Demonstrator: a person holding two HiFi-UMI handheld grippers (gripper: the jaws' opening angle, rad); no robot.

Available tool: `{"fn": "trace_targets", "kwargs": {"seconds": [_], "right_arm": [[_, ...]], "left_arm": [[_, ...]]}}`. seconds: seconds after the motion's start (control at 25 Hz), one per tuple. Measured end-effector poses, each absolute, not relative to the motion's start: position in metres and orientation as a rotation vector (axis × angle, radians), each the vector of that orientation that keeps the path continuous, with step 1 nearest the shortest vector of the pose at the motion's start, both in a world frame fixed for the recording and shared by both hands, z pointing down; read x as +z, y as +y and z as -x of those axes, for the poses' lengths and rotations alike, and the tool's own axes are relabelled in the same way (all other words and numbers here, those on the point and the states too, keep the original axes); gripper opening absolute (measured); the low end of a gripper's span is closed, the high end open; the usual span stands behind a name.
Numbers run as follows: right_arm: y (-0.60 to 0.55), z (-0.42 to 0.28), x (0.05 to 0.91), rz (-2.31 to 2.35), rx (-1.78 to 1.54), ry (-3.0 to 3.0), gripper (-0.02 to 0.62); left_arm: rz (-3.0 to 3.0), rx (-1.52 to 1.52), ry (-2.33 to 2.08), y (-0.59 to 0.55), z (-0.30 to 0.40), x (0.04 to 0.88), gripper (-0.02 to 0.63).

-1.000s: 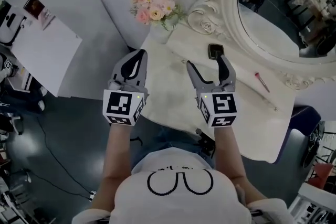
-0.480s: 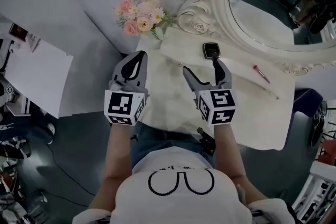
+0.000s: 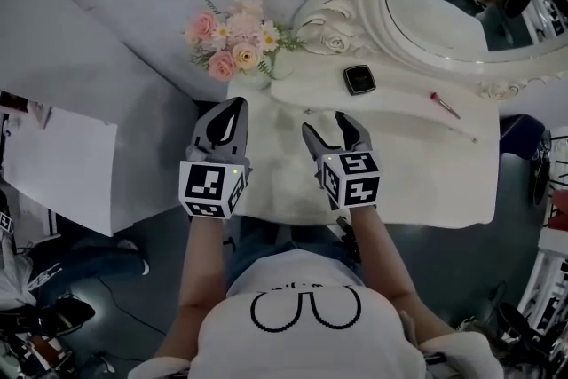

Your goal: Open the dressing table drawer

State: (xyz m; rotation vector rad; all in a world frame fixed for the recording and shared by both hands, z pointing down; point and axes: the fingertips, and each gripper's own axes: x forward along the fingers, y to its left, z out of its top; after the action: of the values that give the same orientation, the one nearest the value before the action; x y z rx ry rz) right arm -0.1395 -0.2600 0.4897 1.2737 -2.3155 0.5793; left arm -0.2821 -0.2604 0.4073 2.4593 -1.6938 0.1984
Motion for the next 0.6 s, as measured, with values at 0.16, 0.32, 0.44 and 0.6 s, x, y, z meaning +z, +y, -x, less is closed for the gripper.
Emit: {"fn": "trace_targets", "kwargs": {"seconds": [0.16,0.32,0.44,0.6], "right_arm": [[-0.262,0.147,0.528,-1.288,0.701,-2.213,0.233],[-0.274,0.151,0.562,-1.326,0.761,-2.126,0.201],[-0.284,0.153,0.58,-1.347,0.764,-2.083,0.19],[-0.293,0.154,0.591,-1.391,0.759,-2.041,0.142]], "left_arm": [[-2.459,0.207,-1.636,-0.263,0.287,0.422,-0.002],[-2.458,0.204,-1.599,-0.264,0.292,0.432,-0.002],[-2.453,0.206,-1.571,-0.264,0.293,0.439,-0.002],[-2.451,0.207,-1.537,-0.264,0.292,0.445,-0.002]]}}
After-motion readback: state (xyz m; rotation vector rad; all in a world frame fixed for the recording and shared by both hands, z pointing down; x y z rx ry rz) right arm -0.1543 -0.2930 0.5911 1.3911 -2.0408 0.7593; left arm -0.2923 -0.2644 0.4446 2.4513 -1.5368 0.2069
